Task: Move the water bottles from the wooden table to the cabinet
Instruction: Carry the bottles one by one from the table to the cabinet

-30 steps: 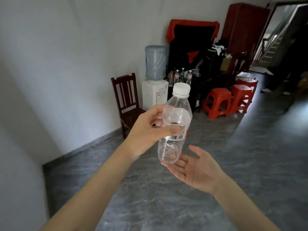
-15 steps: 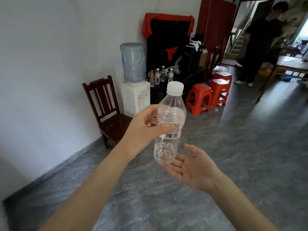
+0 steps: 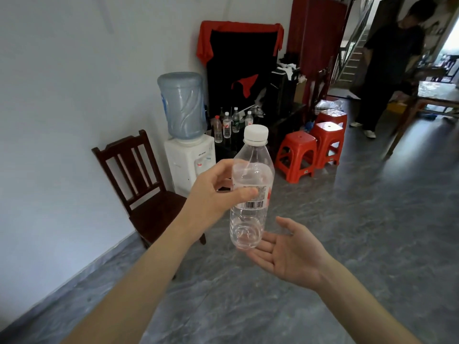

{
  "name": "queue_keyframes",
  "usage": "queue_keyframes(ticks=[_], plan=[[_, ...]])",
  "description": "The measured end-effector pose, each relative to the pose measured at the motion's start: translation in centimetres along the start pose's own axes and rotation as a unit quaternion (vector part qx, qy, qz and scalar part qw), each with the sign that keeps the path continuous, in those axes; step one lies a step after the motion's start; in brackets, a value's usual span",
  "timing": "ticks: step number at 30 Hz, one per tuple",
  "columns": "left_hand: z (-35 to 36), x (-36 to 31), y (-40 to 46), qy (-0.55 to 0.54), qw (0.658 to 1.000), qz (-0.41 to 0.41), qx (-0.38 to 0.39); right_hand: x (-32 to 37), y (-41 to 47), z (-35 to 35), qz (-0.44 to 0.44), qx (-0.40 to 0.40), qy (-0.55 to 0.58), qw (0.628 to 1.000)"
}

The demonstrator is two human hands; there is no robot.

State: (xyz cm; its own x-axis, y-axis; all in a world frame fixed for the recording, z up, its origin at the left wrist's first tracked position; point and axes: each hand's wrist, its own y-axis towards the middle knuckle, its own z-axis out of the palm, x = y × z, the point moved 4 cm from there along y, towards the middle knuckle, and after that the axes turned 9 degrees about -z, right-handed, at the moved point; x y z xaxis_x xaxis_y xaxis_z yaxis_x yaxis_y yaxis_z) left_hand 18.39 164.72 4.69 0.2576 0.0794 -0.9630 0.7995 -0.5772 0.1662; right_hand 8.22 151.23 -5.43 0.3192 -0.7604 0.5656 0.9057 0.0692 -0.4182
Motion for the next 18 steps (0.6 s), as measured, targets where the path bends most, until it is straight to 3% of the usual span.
queue_keyframes(ticks=[18], plan=[[-1.4,7.9,24.8,-0.011,1.0,-0.007,0.005,14.7,20.6,-3.7,0.018,-0.015,0.03,0.999]])
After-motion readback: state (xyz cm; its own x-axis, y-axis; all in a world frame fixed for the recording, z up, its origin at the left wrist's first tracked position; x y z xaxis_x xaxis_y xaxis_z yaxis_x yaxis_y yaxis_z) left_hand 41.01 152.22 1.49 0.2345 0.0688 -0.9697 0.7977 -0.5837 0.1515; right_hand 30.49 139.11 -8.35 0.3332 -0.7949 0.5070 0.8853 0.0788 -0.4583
